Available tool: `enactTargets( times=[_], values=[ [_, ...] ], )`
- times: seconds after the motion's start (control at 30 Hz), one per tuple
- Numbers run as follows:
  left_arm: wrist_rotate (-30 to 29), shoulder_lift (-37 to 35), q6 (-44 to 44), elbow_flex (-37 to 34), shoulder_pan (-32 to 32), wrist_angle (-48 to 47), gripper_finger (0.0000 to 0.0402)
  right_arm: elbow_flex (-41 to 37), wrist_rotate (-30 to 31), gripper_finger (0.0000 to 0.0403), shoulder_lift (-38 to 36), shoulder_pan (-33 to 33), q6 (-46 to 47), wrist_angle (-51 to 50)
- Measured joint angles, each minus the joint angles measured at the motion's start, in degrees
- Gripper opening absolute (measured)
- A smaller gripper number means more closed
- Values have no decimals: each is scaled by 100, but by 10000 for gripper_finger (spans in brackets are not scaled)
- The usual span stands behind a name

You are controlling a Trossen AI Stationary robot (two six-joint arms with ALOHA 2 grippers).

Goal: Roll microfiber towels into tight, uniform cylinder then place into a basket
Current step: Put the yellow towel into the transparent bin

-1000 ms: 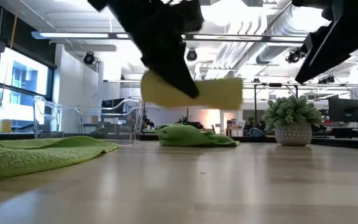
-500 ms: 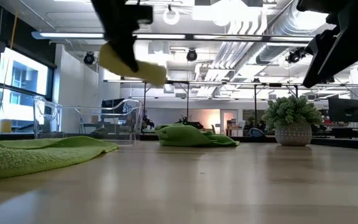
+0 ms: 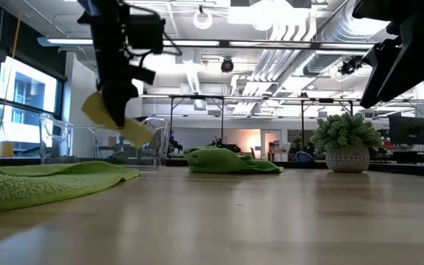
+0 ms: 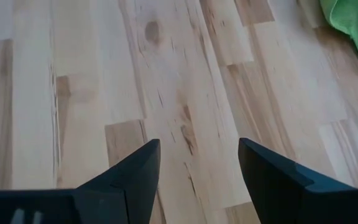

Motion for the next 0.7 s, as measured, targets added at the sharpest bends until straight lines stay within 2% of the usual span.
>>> enactTargets(
  times=[0.23, 0.37, 0.5, 0.7],
  values=[
    [1199, -116, 355, -906, 315, 1062, 21, 0, 91, 210, 0, 0, -158, -90],
    [1613, -114, 575, -1120, 409, 1527, 21, 0, 253, 210, 0, 0, -232, -85],
    [1938, -114, 613, -1205, 534, 1509, 25, 0, 321, 210, 0, -2, -234, -72],
    [2318, -114, 603, -1213, 700, 1389, 57, 0, 360, 210, 0, -2, -236, -62]
  ],
)
